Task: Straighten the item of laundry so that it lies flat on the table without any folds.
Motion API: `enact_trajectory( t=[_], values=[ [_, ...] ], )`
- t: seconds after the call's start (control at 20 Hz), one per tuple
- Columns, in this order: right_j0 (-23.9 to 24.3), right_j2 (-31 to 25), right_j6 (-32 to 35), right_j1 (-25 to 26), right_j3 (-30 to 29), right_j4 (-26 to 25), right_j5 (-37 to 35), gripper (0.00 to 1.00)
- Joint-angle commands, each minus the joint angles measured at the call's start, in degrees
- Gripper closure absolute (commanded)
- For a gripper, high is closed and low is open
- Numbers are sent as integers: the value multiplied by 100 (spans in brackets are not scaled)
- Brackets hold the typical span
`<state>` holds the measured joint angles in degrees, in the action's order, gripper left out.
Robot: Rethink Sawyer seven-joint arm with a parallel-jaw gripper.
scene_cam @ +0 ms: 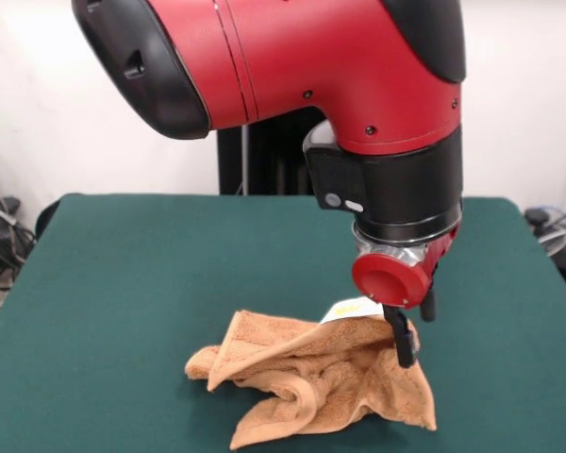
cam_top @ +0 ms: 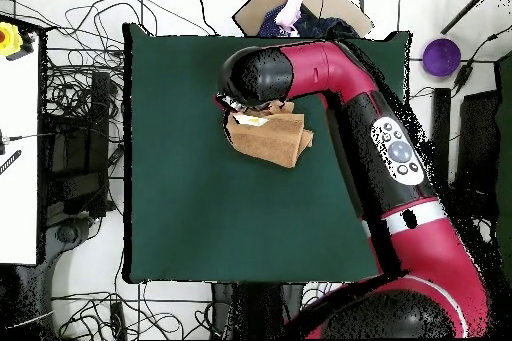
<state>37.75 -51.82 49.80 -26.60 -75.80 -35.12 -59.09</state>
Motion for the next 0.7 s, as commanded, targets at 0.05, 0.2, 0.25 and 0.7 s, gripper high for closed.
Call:
enact_trajectory(
  t=[0.05,0.2,0.25,0.7],
  values=[
    [-46,593,-1080,129,204,-442,-656,0],
    [-36,609,-1082,148,169,-497,-698,0],
    [-34,623,-1089,154,165,-513,-728,0],
    [-75,782,-1229,224,260,-700,-1216,0]
  ],
)
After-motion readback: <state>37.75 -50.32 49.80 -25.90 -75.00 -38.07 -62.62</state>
